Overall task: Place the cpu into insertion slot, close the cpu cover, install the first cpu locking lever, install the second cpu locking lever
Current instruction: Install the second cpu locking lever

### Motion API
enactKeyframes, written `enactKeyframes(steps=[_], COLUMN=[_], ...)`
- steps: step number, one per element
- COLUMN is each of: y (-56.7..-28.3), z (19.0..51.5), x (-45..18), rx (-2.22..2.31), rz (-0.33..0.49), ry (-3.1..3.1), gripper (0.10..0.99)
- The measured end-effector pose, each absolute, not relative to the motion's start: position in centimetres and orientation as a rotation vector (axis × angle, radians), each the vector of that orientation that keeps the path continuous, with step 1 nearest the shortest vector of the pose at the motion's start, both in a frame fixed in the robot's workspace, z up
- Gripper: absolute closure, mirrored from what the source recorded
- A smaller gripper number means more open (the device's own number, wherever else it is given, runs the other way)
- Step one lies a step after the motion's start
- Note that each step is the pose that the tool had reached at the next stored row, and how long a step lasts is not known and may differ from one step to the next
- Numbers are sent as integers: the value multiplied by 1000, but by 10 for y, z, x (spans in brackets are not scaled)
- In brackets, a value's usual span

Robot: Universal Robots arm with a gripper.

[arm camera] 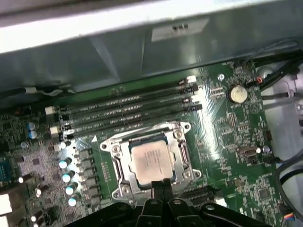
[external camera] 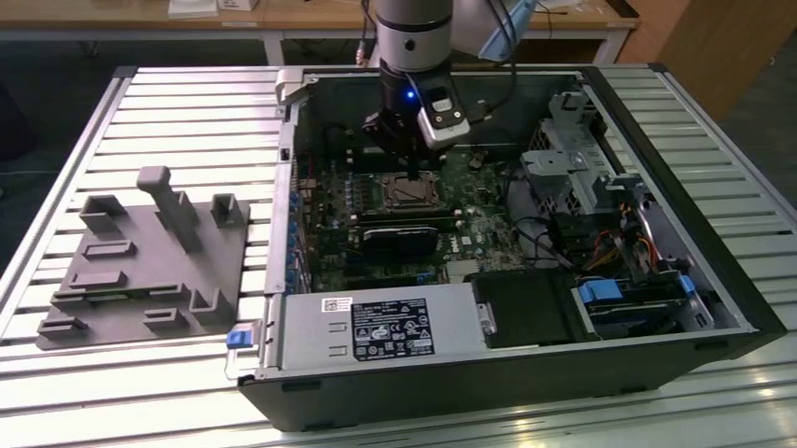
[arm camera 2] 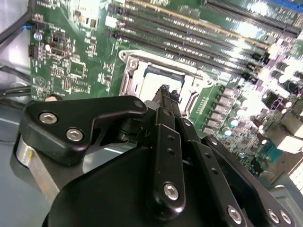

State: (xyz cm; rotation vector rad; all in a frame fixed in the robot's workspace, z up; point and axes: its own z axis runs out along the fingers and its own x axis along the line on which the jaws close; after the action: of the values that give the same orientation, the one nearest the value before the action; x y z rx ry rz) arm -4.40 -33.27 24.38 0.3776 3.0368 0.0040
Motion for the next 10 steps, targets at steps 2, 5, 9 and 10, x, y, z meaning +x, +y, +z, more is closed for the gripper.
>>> enactKeyframes(steps=[2, 5, 9, 10], y=[-337, -344, -354, -356], z=[244, 244, 243, 242], x=[-44, -44, -44, -44], rx=[378, 378, 378, 378], rz=[4, 4, 14, 19], ry=[3037, 3037, 3037, 3038], gripper=[980, 980, 980, 980])
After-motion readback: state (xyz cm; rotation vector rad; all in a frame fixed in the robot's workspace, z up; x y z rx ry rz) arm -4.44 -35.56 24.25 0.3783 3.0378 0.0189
